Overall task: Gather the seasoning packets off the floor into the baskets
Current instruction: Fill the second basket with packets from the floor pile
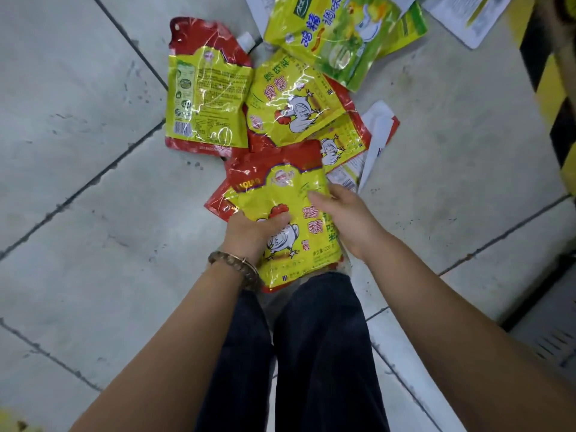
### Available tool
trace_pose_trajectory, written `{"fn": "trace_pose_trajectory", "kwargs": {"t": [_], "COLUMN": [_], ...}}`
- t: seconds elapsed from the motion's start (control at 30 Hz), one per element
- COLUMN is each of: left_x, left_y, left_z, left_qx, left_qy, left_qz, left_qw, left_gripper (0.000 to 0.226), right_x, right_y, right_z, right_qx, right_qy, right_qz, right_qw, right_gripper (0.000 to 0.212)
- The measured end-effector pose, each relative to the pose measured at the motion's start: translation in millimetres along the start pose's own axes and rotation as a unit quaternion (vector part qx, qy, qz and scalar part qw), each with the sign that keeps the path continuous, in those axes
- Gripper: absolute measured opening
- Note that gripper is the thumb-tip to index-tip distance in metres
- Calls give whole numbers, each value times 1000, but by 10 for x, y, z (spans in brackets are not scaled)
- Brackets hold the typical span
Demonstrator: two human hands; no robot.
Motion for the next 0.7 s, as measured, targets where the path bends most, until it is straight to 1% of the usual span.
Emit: {"fn": "trace_pose_trajectory", "kwargs": {"t": [0.03, 0.07, 0.13, 0.17, 0.2, 0.27, 0.33, 0.37, 0.43, 0.47, 0.53, 0.6, 0.67, 0.7], "left_x": [-59, -118, -227, -283, -341, -448, -535, -566, -622, -650, -692, -715, -718, -709], "left_y": [3, 4, -6, -18, -36, -75, -107, -113, -120, -121, -121, -128, -136, -140], "left_z": [35, 70, 120, 145, 163, 184, 187, 179, 157, 140, 80, 4, -69, -107], "left_qx": [0, -4, -6, -9, -12, -16, -15, -14, -12, -11, -8, -4, -2, 1], "left_qy": [6, 10, 18, 24, 30, 23, 9, 4, -11, -20, -40, -61, -75, -82], "left_qz": [-24, -49, -85, -100, -113, -132, -140, -140, -140, -141, -139, -134, -122, -115], "left_qw": [1000, 999, 996, 995, 993, 991, 990, 990, 990, 990, 989, 989, 990, 990], "left_gripper": [24, 23, 22, 21, 20, 19, 19, 20, 21, 22, 21, 21, 24, 25], "right_x": [-33, -111, -261, -285, -281, -279, -266, -275, -353, -391, -469, -603, -754, -807], "right_y": [-98, -215, -413, -526, -634, -834, -943, -953, -909, -857, -718, -516, -231, -95], "right_z": [-39, -82, -130, -134, -118, -110, -28, 15, 70, 90, 104, 71, 70, 89], "right_qx": [14, 34, 78, 94, 104, 114, 78, 63, 30, -1, -60, -114, -157, -172], "right_qy": [-25, -63, -149, -187, -218, -233, -202, -180, -161, -168, -178, -180, -164, -154], "right_qz": [-35, -91, -204, -225, -229, -224, -220, -233, -298, -321, -339, -338, -324, -303], "right_qw": [999, 993, 964, 952, 943, 939, 951, 954, 940, 932, 922, 917, 918, 924], "right_gripper": [18, 22, 29, 36, 43, 52, 48, 47, 53, 54, 47, 34, 32, 33]}}
Point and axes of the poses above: each hand's wrist, its own y-axis away from the middle knuckle, its own x-axis out of the palm, z = x × y, the point moved 6 cm from there along -y, towards the middle knuckle, and after that the axes turned 10 degrees about z, right-handed, at the moved point
